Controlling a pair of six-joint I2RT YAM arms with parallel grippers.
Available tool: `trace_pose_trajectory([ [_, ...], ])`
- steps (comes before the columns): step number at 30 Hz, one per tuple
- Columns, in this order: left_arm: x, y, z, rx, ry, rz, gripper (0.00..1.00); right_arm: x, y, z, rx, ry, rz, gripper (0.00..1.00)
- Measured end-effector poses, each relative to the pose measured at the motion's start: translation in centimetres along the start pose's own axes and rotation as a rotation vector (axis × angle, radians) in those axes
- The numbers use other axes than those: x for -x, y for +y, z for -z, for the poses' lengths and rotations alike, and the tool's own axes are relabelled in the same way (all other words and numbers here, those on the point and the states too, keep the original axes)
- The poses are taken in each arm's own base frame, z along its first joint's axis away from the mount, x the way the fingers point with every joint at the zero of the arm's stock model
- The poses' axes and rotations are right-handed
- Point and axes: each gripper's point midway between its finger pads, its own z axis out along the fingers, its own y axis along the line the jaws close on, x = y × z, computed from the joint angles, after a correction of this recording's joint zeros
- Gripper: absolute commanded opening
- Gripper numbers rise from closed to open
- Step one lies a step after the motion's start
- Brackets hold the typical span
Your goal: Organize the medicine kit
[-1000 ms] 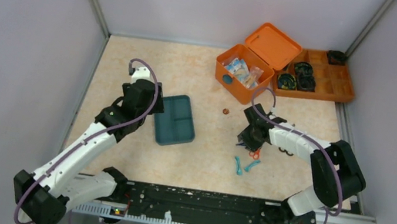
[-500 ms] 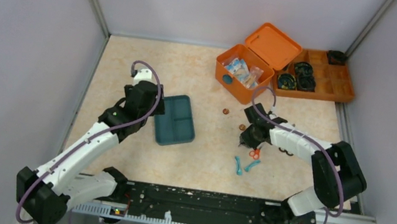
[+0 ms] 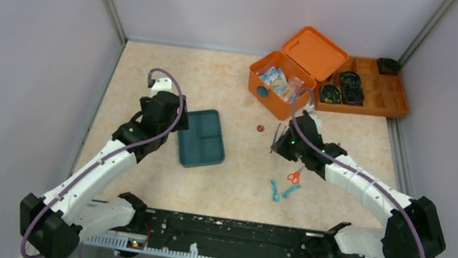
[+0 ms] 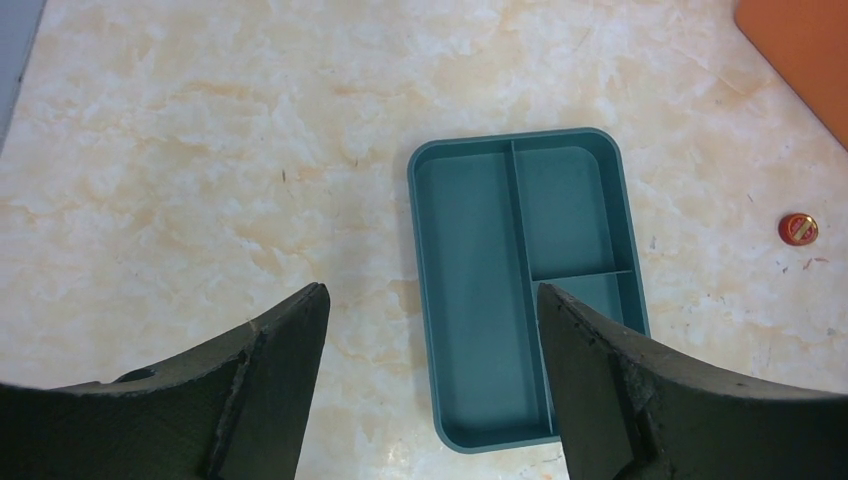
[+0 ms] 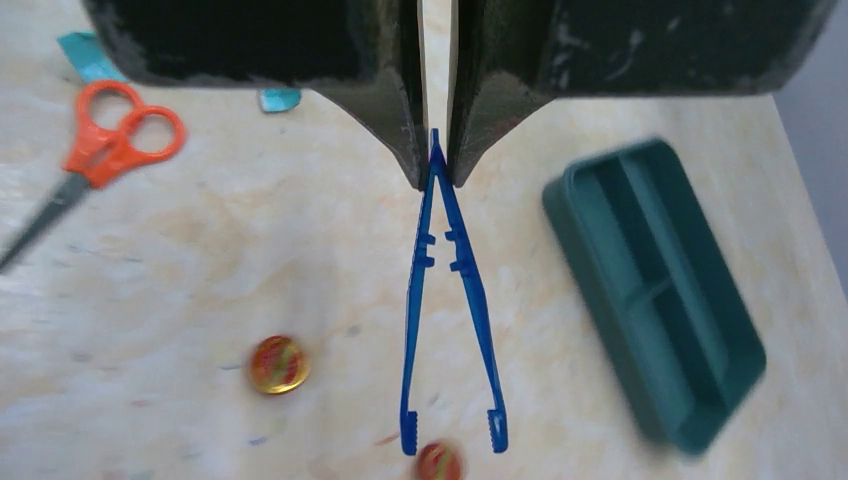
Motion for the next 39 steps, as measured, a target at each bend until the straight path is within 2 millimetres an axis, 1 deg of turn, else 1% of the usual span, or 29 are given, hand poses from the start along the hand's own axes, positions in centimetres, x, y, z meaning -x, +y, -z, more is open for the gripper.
trace_pose_trajectory([
  [3,0.2,0.7,-0.2,0.022,-0.003,0.024,0.87,-2.9,3.2,-0.2,0.116,0.07,0.196,0.0],
  [4,0.3,0.9,-0.2,0.031,-0.006,0.033,0.89,-4.2,4.6,-0.2,0.166,0.098,0.26,0.0],
  [6,0.6,1.4,0.0,0.048,-0.016,0.051,0.9,-6.6,7.8,-0.3,0.287,0.159,0.366,0.0],
  [9,1.2,2.2,0.8,0.069,-0.048,0.082,0.91,-9.4,11.3,-0.8,0.415,0.233,0.471,0.0],
  [11,1.9,2.8,1.6,0.079,-0.08,0.104,0.95,-11.0,13.4,-1.7,0.469,0.276,0.537,0.0],
  [14,3.0,4.3,3.5,0.102,-0.151,0.162,0.99,-12.9,16.6,-3.1,0.533,0.321,0.609,0.0],
  [15,3.1,4.5,3.6,0.104,-0.155,0.166,0.99,-13.5,17.5,-3.4,0.552,0.329,0.625,0.0],
  [17,3.2,5.3,4.4,0.115,-0.184,0.199,0.99,-14.5,19.1,-4.0,0.581,0.345,0.646,0.0],
  [20,3.1,6.5,5.6,0.133,-0.222,0.246,0.99,-15.5,21.1,-5.2,0.6,0.359,0.659,0.0],
  [23,3.3,7.3,6.5,0.143,-0.256,0.284,0.99,-16.4,21.7,-6.5,0.585,0.379,0.661,0.02],
  [26,3.7,7.8,7.0,0.147,-0.282,0.312,0.99,-17.0,21.5,-8.0,0.54,0.401,0.657,0.05],
  [29,3.6,7.9,7.0,0.153,-0.281,0.314,0.99,-17.4,20.5,-9.2,0.482,0.412,0.648,0.11],
  [35,3.4,7.9,6.9,0.157,-0.274,0.31,0.99,-18.3,18.6,-10.4,0.397,0.441,0.631,0.19],
  [39,3.3,7.9,6.8,0.158,-0.271,0.307,0.99,-18.6,18.5,-10.5,0.388,0.449,0.616,0.26],
])
